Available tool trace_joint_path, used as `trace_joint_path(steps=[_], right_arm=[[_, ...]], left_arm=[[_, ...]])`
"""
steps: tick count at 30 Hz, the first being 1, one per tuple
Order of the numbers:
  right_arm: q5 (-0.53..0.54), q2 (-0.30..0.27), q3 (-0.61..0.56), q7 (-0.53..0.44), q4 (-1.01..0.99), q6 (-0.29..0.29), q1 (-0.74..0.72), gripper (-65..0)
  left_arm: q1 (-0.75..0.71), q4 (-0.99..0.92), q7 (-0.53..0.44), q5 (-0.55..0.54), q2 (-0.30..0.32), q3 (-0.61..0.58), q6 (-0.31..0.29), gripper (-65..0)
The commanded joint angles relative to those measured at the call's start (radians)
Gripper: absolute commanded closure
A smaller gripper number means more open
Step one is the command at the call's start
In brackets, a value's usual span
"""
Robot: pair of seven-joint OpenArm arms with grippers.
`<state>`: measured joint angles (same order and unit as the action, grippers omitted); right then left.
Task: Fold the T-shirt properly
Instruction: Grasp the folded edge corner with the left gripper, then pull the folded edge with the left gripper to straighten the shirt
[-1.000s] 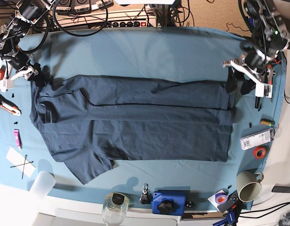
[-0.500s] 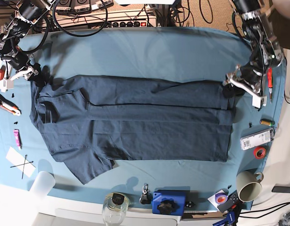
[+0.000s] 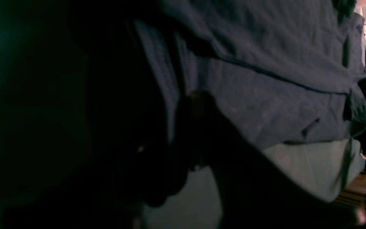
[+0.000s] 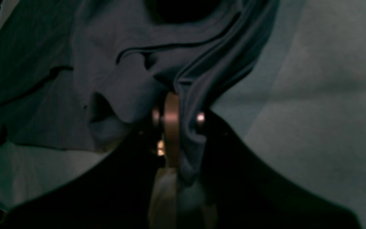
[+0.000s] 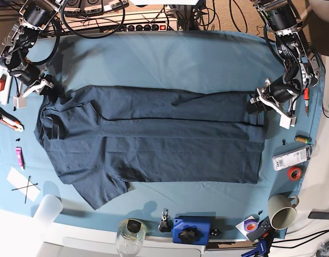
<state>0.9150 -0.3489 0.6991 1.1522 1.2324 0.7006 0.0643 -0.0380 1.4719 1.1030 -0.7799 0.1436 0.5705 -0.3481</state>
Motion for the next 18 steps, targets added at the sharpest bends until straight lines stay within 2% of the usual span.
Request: trace_joint_path(steps=[1,4,9,12,14,18], right_arm=[[-0.019,-0.017,0.006,0.0,0.01,-0.002,-0.001,0.0],[-0.019,-0.017,0.034,0.0,0.01,-0.002,-0.004,0.0],[-0.017,-0.017,0.117,0.011,0.011,-0.002,-0.003,0.0],[0.01,-0.018,0.168,0.059,0.011,-0.002,-0.003,0.0],[0.044,-0.017,0.182,0.102,0.011,-0.002,-0.002,0.0],[0.072,-0.018,0.183,0.105,0.011,-0.002,0.008,0.0]], left_arm=[[-0.009,-0.003,0.068,0.044,0.001,-0.005,0.015,-1.4],[-0.009,-0.003,0.071,0.015,0.003,-0.005,0.015,0.0],[-0.01,0.024,0.129,-0.01,0.007,-0.005,0.016,0.0],[-0.014,0.046,0.139,-0.01,0.009,-0.005,0.016,0.0],[-0.016,0.058,0.149,-0.01,0.01,-0.005,0.016,0.0],[-0.034,0.094,0.161,-0.01,0.011,-0.005,0.016,0.0]])
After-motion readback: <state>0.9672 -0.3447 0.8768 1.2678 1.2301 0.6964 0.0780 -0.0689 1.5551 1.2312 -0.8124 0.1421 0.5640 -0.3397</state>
